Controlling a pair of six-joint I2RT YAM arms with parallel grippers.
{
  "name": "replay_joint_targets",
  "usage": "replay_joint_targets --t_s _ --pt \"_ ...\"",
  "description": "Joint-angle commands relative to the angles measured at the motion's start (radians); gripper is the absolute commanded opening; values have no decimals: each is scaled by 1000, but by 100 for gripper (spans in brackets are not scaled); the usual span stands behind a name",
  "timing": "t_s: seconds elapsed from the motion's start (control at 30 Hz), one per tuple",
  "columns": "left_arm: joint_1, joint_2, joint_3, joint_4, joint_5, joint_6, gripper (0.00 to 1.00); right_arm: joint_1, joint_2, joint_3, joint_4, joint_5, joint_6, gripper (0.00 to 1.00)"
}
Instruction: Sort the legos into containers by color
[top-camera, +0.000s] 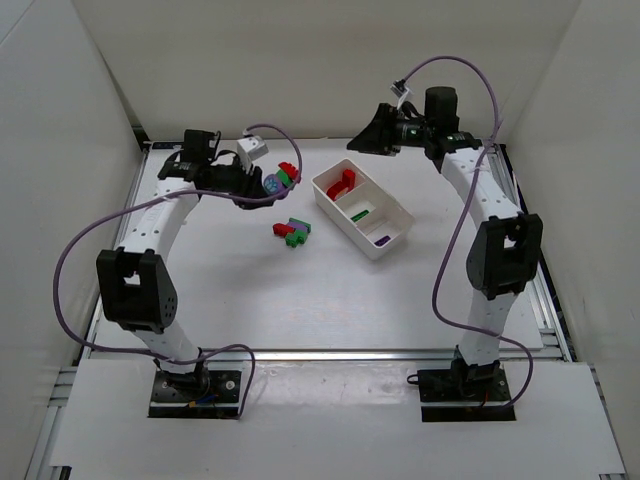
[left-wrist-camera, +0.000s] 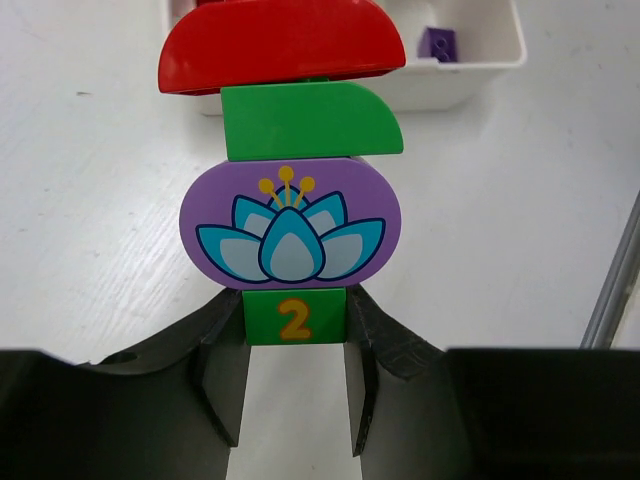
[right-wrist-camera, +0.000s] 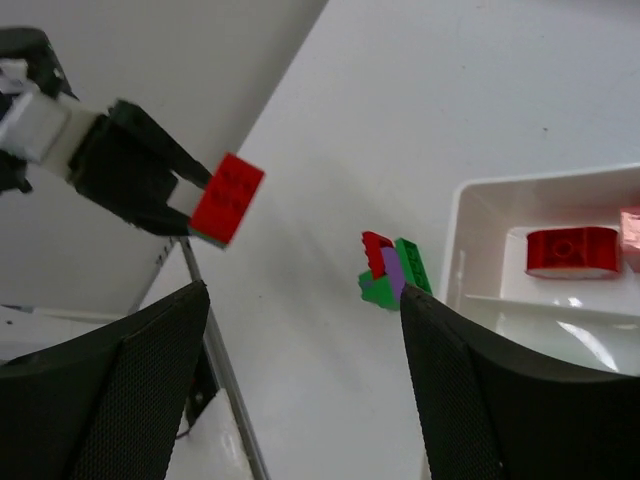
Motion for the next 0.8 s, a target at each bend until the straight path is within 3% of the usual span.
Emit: replay_joint_targets --t_s 0.0,0.2,0.43,0.77 --pt "-26 -91 -31 -20 9 102 10 37 34 104 73 -40 156 81" --pt "-65 -122 -62 -14 -106 149 10 103 71 116 58 -39 228 88" --pt "-101 -122 -62 50 -177 142 10 166 117 107 33 -48 231 68" --pt "-130 -117 -65 81 -181 115 10 206 215 199 -1 -43 210 68"
